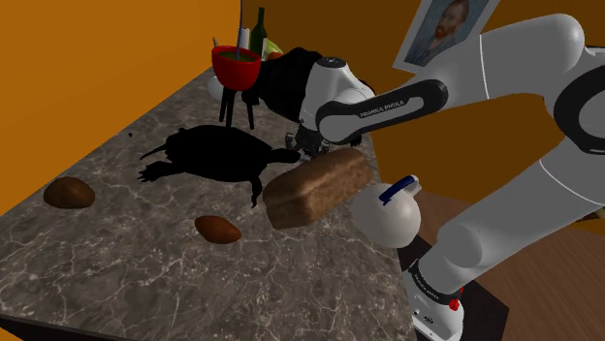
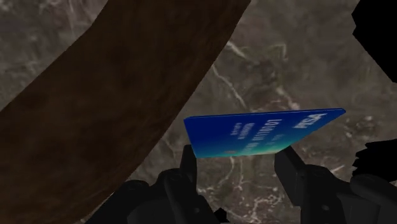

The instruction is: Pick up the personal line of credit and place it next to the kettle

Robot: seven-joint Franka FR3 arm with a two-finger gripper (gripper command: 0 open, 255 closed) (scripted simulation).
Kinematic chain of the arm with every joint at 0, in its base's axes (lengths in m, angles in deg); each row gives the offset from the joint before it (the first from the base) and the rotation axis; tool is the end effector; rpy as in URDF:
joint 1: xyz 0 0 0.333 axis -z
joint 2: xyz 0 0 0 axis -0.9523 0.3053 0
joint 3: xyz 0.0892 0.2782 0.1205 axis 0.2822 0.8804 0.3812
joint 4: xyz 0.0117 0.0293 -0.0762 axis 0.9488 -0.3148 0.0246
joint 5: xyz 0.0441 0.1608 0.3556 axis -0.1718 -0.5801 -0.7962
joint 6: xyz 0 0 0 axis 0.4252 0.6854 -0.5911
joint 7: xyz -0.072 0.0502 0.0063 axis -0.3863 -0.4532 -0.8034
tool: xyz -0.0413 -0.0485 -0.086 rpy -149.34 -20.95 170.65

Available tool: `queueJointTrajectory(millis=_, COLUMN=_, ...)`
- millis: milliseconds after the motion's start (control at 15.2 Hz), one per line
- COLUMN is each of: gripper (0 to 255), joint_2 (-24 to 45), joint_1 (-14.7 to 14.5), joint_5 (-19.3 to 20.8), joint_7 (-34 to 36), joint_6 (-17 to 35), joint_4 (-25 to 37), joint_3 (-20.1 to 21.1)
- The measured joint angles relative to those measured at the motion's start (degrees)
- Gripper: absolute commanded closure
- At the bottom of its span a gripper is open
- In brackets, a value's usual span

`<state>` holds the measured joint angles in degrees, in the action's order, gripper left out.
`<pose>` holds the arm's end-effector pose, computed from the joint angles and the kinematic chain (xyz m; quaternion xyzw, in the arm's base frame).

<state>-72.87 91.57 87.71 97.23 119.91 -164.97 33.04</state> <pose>0.4888 0.1042 0.3702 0.9035 -0.4208 0.0739 0.0343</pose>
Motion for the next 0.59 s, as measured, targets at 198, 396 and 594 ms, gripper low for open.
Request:
queueJointTrajectory(millis=198, gripper=255, joint_2=1.4, joint_1=0.2, joint_5=1.3, joint_7=1.0, joint_6=2.7, joint_4=-0.4, joint_3=0.1)
queueJointTrajectory(millis=396, gripper=255, joint_2=1.3, joint_1=0.1, joint_5=1.1, joint_7=0.9, joint_6=1.2, joint_4=-0.7, joint_3=0.2)
queueJointTrajectory(millis=594, gripper=0, joint_2=1.4, joint_1=0.1, joint_5=1.2, joint_7=1.1, joint_6=1.1, joint_4=-0.8, joint_3=0.2)
